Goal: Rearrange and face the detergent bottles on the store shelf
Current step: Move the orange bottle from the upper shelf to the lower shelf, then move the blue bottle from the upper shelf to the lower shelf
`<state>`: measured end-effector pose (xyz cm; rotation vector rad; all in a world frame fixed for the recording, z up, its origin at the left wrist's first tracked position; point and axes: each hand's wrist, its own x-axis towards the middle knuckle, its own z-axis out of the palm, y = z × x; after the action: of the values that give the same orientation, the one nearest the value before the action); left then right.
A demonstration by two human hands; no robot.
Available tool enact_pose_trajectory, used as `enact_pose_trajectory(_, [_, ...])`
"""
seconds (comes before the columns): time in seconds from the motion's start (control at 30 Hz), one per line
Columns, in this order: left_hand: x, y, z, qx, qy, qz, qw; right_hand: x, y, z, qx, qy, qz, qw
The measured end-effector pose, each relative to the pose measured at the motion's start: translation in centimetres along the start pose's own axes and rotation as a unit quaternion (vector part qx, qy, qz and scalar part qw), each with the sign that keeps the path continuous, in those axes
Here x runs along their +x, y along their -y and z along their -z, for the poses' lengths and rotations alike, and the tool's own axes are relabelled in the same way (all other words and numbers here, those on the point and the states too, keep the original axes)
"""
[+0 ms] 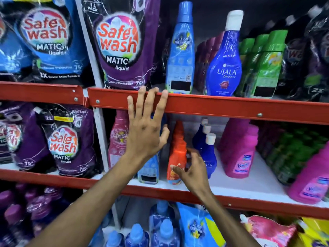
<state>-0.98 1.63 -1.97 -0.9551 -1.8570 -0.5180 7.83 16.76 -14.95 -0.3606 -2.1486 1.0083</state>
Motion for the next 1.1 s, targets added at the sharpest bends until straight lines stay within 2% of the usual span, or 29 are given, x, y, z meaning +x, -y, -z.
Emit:
enact_pose_trajectory(0.33, [0.0, -0.4, 0.1, 0.004, 0.006, 0.014, 1.0, -0.2, -0.7, -1.2, -0.02, 0.017, -0.025, 0.999])
enact_pose_trajectory(0.4, [0.0, -0.4, 0.2, 0.007, 0.008, 0.018, 1.0, -0.8, 0.4, -0.2, -0.057, 0.014, -0.012, 0.998])
enact_pose_trajectory(0.47, [-0.1, -0.4, 0.2, 0.008, 0.006, 0.018, 1.0, -1.2, 2.0, 1.3, -0.103, -0.03, 0.031, 0.994])
enact_pose_trajectory(0.53, [-0.1, -0.7, 0.3, 0.012, 0.005, 0.024, 1.0, -1.2, 3.9, 3.1, -0.123, -0.113, 0.114, 0.979])
enact_pose_trajectory(0.63, [0.1, -1.6, 0.5, 0.014, -0.001, 0.051, 0.999, -0.4, 7.1, 6.5, -0.171, -0.237, 0.24, 0.926])
enact_pose_trajectory(0.7, [0.3, -2.4, 0.6, 0.016, -0.006, 0.061, 0.998, 0.7, 9.1, 8.7, -0.218, -0.276, 0.275, 0.895])
enact_pose_trajectory(0.8, [0.7, -3.8, 0.5, 0.016, -0.023, 0.035, 0.999, 2.5, 11.3, 11.1, -0.296, -0.303, 0.27, 0.865])
enact_pose_trajectory(0.87, [1.0, -4.7, 0.2, 0.011, -0.037, 0.008, 0.999, 3.9, 12.1, 12.2, -0.318, -0.31, 0.26, 0.857])
enact_pose_trajectory(0.97, [1.4, -5.7, -0.3, 0.006, -0.036, -0.015, 0.999, 5.8, 13.3, 13.3, -0.327, -0.316, 0.216, 0.864])
enact_pose_trajectory(1.1, [1.5, -6.0, -1.1, 0.002, -0.027, -0.012, 1.0, 8.1, 14.7, 13.7, -0.313, -0.295, 0.146, 0.891])
